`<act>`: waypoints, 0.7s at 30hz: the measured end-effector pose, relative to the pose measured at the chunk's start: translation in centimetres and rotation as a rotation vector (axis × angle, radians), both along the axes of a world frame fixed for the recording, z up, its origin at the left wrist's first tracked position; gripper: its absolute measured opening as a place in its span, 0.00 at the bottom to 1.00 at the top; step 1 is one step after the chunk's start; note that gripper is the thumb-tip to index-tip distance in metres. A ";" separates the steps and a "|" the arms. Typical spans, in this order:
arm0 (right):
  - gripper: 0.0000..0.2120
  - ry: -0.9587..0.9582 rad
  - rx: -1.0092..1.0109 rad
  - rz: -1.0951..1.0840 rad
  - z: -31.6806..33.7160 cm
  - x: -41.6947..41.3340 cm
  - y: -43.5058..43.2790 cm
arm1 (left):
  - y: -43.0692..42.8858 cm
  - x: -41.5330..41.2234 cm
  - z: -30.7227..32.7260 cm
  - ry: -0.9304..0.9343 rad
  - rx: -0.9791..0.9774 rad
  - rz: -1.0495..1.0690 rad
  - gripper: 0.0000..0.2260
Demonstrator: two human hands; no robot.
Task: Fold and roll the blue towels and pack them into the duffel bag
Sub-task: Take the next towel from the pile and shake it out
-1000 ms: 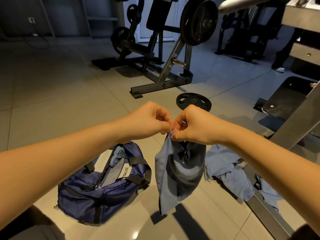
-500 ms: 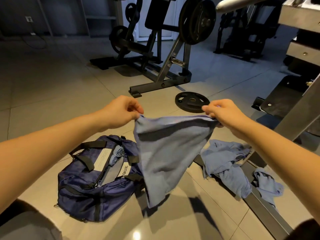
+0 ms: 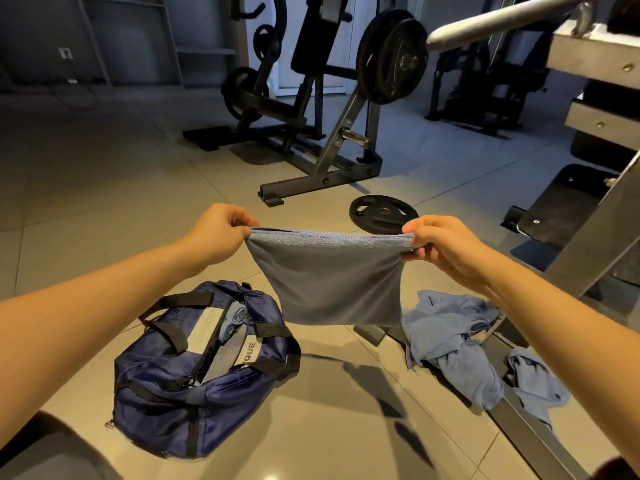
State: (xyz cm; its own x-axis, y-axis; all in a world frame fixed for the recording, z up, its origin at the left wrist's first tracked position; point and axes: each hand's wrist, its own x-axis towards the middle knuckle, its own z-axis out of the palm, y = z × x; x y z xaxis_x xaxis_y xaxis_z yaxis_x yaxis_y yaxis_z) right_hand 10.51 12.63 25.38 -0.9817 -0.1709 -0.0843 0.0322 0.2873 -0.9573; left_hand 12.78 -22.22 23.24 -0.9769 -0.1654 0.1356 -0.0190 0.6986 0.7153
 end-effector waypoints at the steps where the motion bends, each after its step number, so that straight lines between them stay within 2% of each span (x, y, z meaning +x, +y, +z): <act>1: 0.07 0.008 0.029 0.007 -0.2 -0.1 0.0 | -0.2 0.0 -0.1 -0.010 0.027 0.008 0.09; 7: 0.12 0.121 0.263 0.008 -1.3 -0.6 0.6 | -1.1 -0.3 -0.5 -0.032 0.062 0.015 0.09; 12: 0.05 0.147 0.257 -0.083 -1.7 -0.8 1.4 | -1.2 0.0 -0.8 -0.038 -0.082 -0.050 0.09; 17: 0.07 0.050 0.209 0.076 -1.2 -0.8 2.5 | -1.2 -0.1 -1.1 -0.078 -0.141 -0.039 0.09; 21: 0.11 -0.043 0.272 0.206 -1.1 -0.9 2.3 | -1.7 -0.4 -1.4 -0.131 -0.077 -0.044 0.09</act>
State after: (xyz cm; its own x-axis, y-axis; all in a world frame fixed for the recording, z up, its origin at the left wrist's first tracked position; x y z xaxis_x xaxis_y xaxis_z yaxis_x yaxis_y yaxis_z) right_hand 9.59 14.98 24.25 -0.9235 -0.3308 -0.1943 -0.0147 0.5365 -0.8438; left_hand 12.40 -23.94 21.83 -0.9931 -0.1161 0.0169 -0.0769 0.7532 0.6533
